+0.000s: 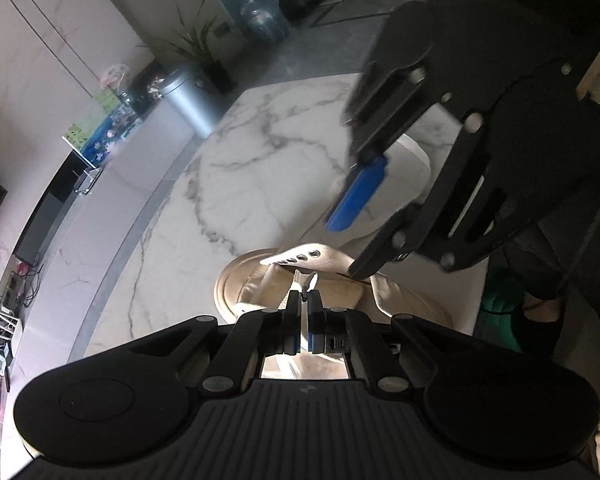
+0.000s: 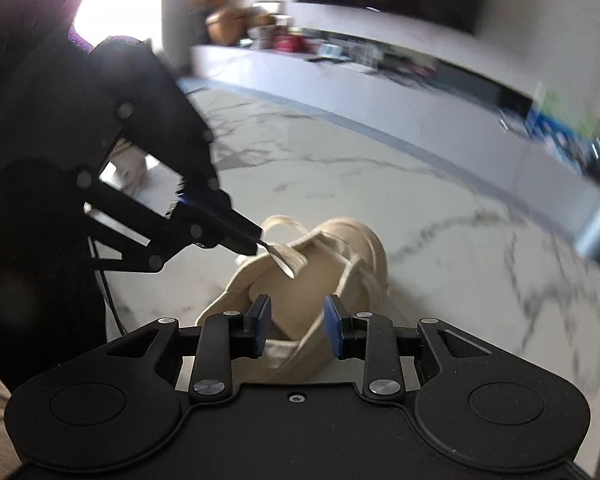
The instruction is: Lace up shoes with both hands
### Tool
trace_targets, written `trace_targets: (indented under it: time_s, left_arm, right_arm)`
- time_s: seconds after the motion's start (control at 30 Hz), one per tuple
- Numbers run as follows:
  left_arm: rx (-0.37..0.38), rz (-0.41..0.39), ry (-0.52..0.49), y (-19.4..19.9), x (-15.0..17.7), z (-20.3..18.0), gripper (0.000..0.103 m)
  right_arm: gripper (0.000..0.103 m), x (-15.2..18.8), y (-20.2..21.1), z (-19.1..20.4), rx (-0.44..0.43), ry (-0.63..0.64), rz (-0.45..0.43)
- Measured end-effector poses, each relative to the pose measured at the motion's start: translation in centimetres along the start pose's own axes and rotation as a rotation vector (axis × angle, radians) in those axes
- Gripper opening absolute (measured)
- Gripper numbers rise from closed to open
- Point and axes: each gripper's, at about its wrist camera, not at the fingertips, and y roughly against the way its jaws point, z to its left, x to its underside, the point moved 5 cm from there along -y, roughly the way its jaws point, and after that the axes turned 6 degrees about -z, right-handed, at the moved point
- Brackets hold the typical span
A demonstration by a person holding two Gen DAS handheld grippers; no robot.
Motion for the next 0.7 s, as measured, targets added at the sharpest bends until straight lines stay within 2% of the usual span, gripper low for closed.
trace_targets:
  time_s: [0.13,0.27,0.37,0.57,0.63,0.67,0.7]
  left_arm:
    - [0.014,-0.006,0.003,-0.1,0.3,0.2,0.002]
    - [0.039,-0.028,0.006,0.1,0.4,0.3,0.002]
    - [0.041,-0.036,0.022,0.0,0.7,0.6,0.003]
    - [0.038,-0.059,0.105,0.2,1.3,1.4,0.004]
    - [0.057,-0.085,0.164,0.4,1.4,1.7,0.004]
    - [0.071,-0.104,0.199,0.6,1.4,1.8,0.005]
    - [0.081,-0.119,0.231,0.7,1.4,2.0,0.010]
  right_arm:
    - [0.027,-0.5,-1.0,0.9,-0.038,0.150,-0.009]
    - [0.008,-0.7,-1.8,1.3,-0.056,0.234,-0.006]
    - [0.002,-0.7,-2.4,1.4,-0.074,0.257,0.001]
    - [0.000,-0.5,-2.4,1.0,-0.098,0.153,0.026]
    - [0.000,-0.6,-2.2,0.8,-0.095,0.120,0.014]
    - [0.000,-0.6,-2.1,0.8,-0.094,0.112,0.010]
    - [0.000,-0.6,-2.0,0.8,-0.094,0.104,0.006]
